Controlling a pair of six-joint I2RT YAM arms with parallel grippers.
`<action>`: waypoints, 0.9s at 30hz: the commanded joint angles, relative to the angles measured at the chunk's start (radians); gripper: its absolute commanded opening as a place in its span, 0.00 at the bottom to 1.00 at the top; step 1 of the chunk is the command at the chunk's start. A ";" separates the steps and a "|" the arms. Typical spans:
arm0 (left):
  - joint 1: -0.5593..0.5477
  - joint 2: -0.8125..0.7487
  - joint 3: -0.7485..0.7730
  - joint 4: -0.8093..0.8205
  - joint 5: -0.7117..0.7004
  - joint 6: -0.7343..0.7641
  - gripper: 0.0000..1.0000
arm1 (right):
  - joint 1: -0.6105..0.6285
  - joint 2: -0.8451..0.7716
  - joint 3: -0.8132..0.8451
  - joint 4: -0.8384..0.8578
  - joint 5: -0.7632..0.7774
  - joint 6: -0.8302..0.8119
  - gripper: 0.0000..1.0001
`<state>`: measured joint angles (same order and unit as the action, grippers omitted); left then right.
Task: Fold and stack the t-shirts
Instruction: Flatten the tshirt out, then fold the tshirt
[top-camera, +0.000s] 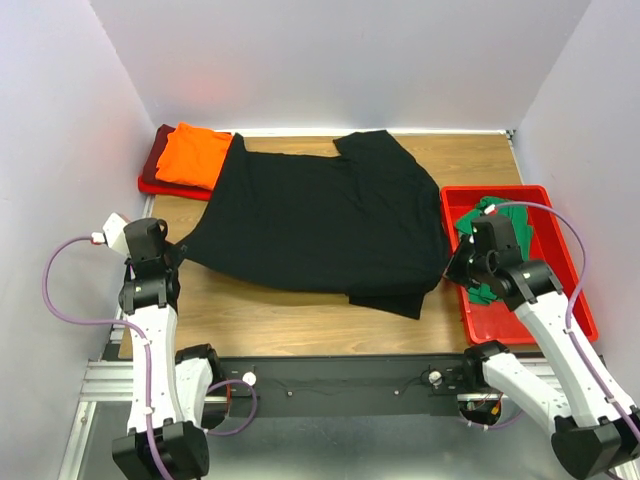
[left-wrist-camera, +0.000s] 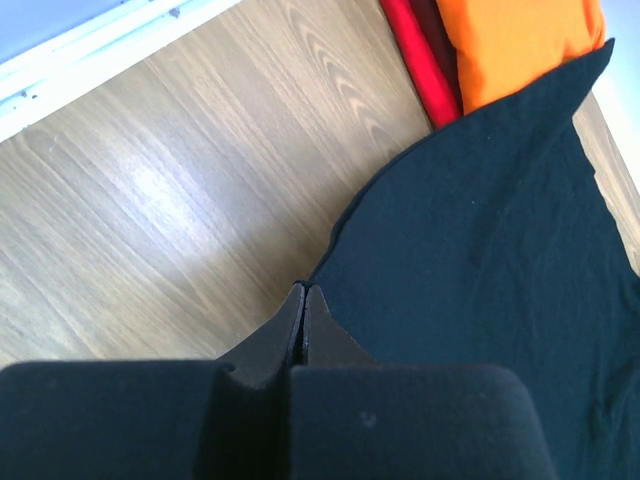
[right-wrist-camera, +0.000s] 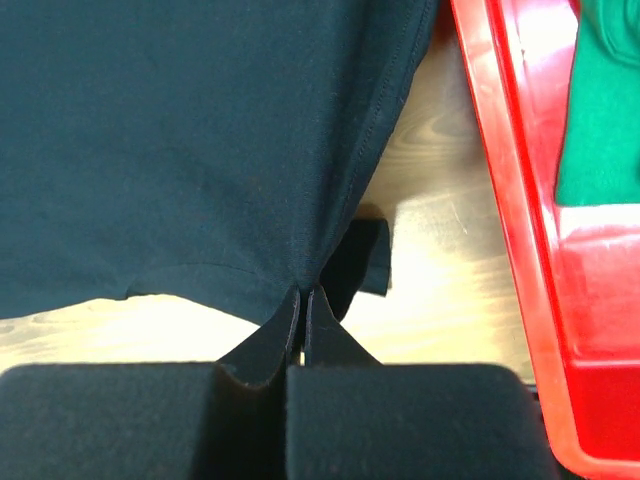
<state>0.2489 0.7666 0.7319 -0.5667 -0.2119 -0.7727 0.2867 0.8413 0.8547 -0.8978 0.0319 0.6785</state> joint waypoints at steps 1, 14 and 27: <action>0.006 -0.038 0.004 -0.038 0.029 0.013 0.00 | -0.003 -0.030 -0.019 -0.076 -0.026 0.030 0.00; 0.001 0.244 -0.031 0.283 0.120 -0.060 0.00 | -0.003 0.356 0.076 0.198 0.111 -0.028 0.00; -0.094 0.628 0.211 0.349 0.062 -0.103 0.00 | -0.047 0.693 0.282 0.336 0.134 -0.060 0.00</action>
<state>0.1791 1.3434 0.8860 -0.2539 -0.1173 -0.8482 0.2703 1.4845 1.0966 -0.6094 0.1276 0.6418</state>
